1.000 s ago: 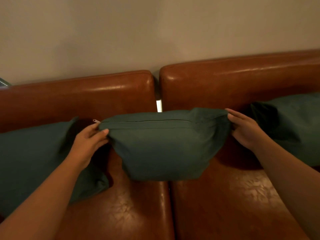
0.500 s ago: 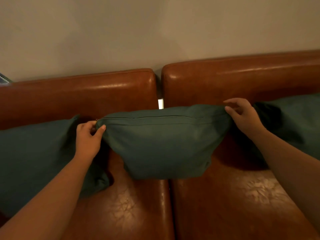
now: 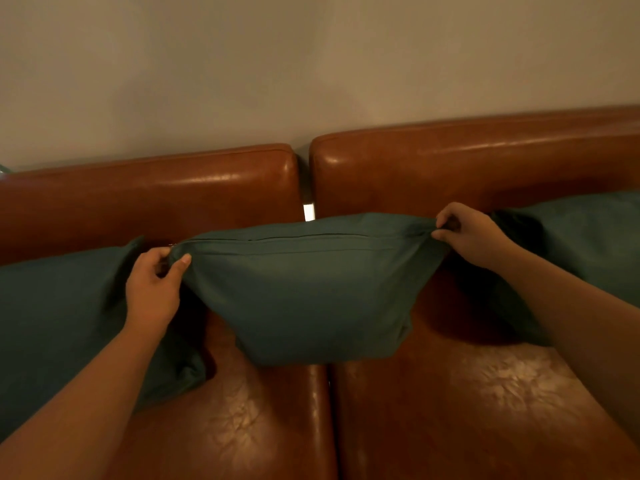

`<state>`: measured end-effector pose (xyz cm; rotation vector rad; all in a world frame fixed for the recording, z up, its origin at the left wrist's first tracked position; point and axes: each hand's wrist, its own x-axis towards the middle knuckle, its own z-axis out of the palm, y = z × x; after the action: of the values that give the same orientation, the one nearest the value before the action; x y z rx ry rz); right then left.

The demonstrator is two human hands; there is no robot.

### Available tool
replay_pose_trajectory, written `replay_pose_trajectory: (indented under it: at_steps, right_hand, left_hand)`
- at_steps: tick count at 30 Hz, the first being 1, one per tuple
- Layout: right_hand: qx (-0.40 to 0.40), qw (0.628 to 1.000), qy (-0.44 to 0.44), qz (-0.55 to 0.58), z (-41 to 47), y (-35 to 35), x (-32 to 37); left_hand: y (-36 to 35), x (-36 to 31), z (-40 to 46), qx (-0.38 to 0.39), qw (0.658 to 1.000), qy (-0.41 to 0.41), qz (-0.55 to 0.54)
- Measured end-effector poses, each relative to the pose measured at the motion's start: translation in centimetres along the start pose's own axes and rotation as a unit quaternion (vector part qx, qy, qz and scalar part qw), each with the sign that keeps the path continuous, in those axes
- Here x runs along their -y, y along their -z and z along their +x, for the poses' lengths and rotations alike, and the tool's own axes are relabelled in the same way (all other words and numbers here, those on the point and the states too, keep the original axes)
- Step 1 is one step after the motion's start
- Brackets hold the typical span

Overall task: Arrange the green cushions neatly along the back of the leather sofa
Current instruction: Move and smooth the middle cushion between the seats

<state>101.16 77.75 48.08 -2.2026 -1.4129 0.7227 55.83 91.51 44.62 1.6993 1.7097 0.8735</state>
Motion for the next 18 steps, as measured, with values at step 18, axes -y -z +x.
replay_pose_trajectory:
  at_steps: [18]
  right_hand:
    - [0.007,0.868,-0.132,0.479,-2.9,-5.0,-3.2]
  left_hand:
    - [-1.7,0.5,-4.4,0.154,0.978,0.080,-0.112]
